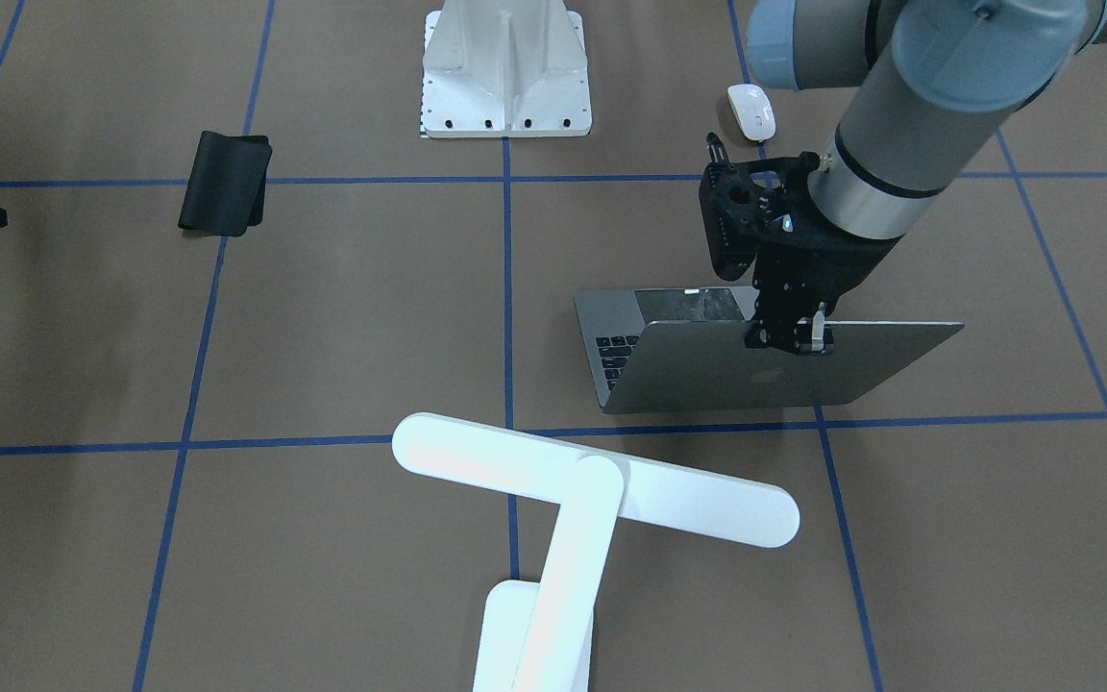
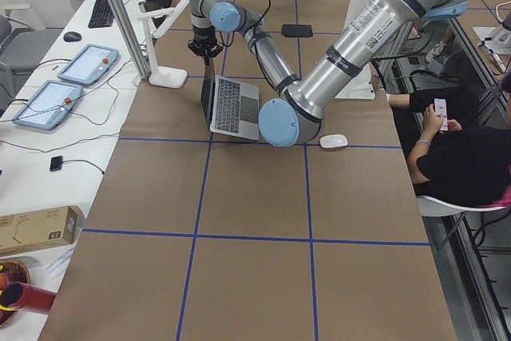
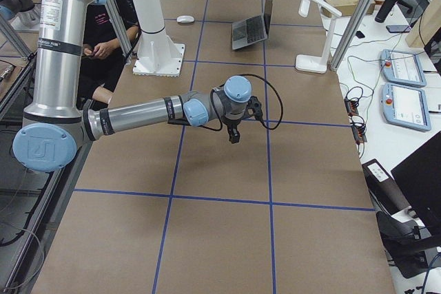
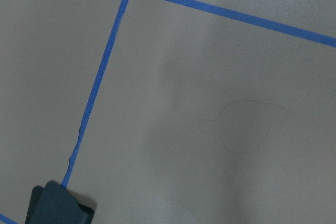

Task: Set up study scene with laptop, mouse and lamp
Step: 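Slide the laptop with the left gripper toward the table center, then release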

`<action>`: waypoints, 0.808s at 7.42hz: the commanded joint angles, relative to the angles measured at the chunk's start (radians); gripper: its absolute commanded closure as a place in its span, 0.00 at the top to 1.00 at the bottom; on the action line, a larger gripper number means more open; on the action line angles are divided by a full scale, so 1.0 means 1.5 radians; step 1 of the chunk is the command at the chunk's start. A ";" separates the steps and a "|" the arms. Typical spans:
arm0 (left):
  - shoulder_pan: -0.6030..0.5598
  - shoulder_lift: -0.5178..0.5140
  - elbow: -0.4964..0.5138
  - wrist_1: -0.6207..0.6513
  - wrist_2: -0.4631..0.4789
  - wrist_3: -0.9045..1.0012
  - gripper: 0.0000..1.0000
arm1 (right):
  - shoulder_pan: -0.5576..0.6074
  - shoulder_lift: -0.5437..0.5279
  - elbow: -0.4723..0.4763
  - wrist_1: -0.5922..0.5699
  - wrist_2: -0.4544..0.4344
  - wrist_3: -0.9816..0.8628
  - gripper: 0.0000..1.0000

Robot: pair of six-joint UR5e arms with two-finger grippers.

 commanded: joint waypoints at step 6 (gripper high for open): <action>0.051 -0.010 0.030 -0.073 0.087 -0.006 0.04 | 0.000 0.003 0.007 0.000 0.001 0.010 1.00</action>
